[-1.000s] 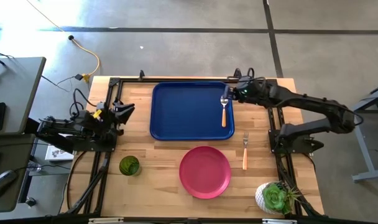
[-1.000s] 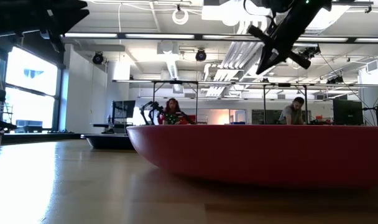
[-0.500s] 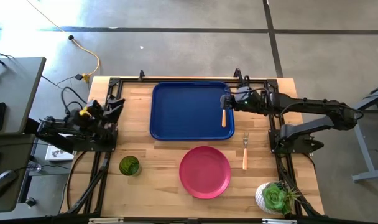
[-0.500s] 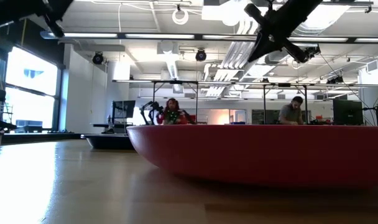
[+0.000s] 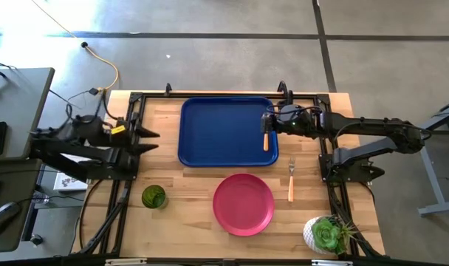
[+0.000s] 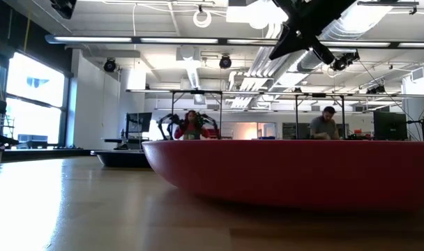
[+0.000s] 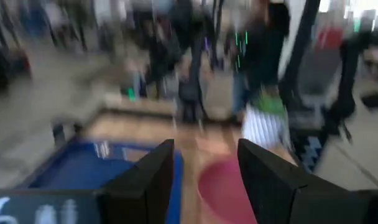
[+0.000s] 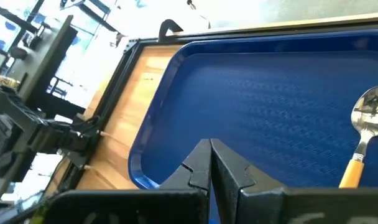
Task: Pick and place plate/cup/fork/spoon on tray
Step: Put the green glass on the blue serving tray
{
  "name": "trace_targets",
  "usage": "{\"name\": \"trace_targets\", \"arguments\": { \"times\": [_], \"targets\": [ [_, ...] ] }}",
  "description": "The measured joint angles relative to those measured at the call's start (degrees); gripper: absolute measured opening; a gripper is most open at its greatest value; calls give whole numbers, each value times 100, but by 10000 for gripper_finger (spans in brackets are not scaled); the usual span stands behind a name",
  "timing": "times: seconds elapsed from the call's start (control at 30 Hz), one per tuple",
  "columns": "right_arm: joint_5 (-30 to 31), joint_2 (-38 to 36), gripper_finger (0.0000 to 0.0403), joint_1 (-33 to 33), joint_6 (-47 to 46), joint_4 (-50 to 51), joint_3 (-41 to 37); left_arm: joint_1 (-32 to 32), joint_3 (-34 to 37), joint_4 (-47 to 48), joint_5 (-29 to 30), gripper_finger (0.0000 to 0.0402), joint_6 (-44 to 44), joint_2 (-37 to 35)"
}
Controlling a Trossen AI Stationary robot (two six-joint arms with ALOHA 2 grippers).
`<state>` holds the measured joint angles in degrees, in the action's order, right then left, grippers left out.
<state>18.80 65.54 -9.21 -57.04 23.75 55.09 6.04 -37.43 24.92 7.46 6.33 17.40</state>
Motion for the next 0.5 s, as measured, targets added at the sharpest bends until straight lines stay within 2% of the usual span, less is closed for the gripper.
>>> {"name": "trace_targets", "arguments": {
  "times": [0.13,0.23,0.5],
  "targets": [
    [-130,2,0,0,175,83,0,0,-848,1554,-392,168,429,622],
    [-138,2,0,0,165,152,0,0,-1310,2348,-683,168,649,1009],
    [-170,2,0,0,204,190,0,50,-1560,3425,-1932,168,1422,1766]
  ]
}}
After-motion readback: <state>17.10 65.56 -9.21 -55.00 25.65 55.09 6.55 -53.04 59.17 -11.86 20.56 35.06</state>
